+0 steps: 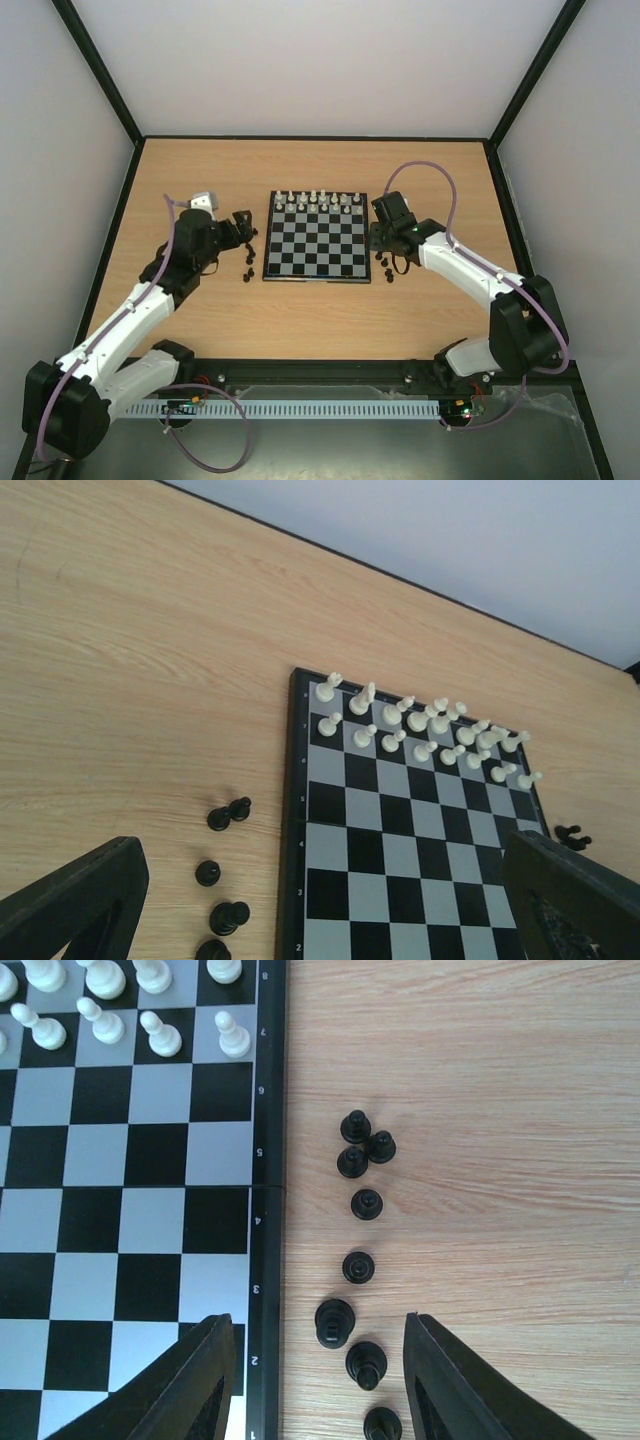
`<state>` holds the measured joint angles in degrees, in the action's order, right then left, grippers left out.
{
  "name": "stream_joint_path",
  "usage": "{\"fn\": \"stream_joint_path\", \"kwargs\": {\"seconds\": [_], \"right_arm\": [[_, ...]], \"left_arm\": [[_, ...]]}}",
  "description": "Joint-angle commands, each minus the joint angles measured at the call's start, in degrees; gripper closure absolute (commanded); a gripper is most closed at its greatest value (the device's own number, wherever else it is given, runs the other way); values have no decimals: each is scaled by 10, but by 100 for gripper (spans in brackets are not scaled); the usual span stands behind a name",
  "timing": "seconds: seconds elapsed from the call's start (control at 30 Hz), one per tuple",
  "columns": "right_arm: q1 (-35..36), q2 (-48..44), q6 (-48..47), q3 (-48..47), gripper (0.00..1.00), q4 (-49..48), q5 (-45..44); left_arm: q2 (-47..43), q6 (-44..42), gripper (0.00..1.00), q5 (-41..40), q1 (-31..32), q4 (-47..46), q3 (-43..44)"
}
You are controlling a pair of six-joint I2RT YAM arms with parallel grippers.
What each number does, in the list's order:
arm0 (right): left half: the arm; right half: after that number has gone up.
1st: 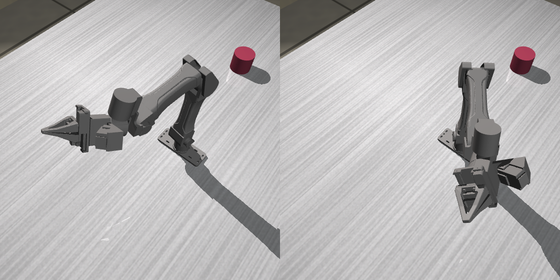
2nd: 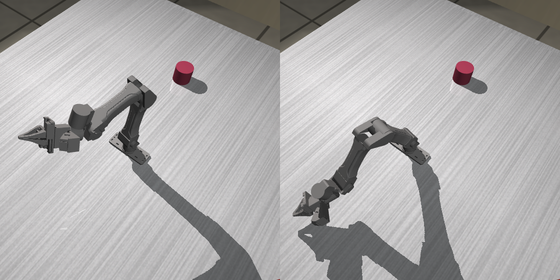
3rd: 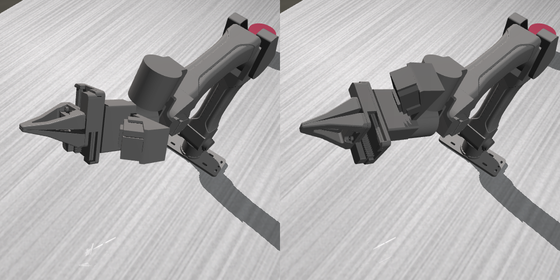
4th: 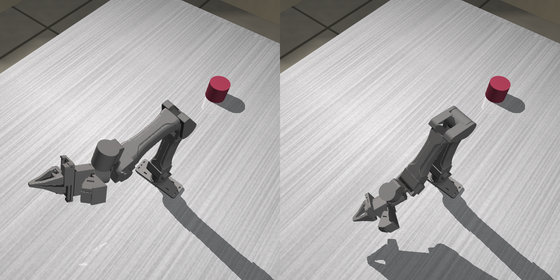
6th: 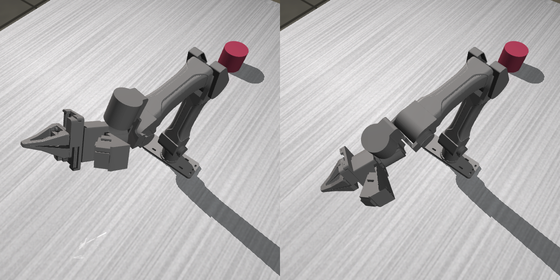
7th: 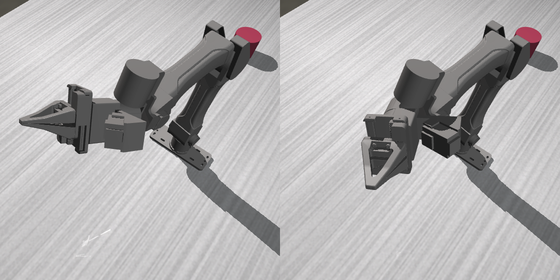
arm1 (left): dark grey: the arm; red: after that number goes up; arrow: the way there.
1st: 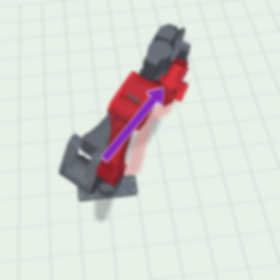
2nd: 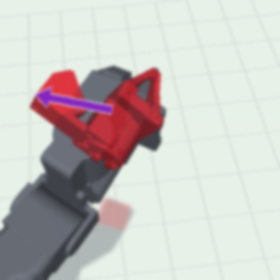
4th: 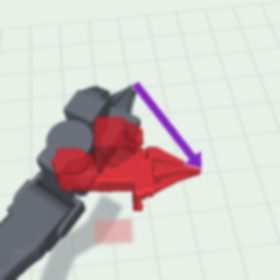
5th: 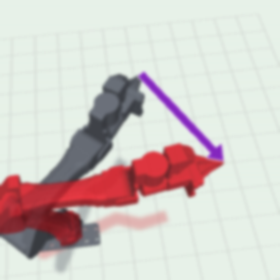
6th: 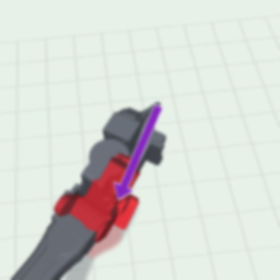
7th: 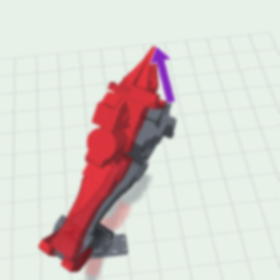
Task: Set up the chess pieces on the board
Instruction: Pick up the chess piece at the center of the board.
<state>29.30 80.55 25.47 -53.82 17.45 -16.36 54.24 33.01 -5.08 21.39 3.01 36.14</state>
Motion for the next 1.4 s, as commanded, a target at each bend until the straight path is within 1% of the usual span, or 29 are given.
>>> {"fn": "stream_joint_path", "kwargs": {"seconds": [0.0,0.2,0.43,0.5,0.6,0.7,0.83,1.03,1.37], "right_arm": [[3,-7,-3,21,52,12,-9],[3,-11,-3,31,50,5,-8],[3,8,-3,36,51,-4,2],[3,16,-3,36,54,-5,5],[3,32,-3,31,64,1,3],[3,47,-2,31,68,6,1],[3,53,-2,28,69,8,-10],[3,69,-1,28,83,0,-8],[3,78,-2,27,83,-7,-10]], "left_arm": [[27,0,1,-23,17,31,24],[57,-4,1,-80,62,46,43],[91,-5,1,-128,88,53,56],[107,-5,0,-140,92,59,64],[125,-5,1,-157,101,72,79],[130,-7,0,-154,106,65,79],[131,-9,1,-158,115,66,82],[133,-10,1,-156,118,61,80],[146,-14,1,-145,119,55,84]]}}
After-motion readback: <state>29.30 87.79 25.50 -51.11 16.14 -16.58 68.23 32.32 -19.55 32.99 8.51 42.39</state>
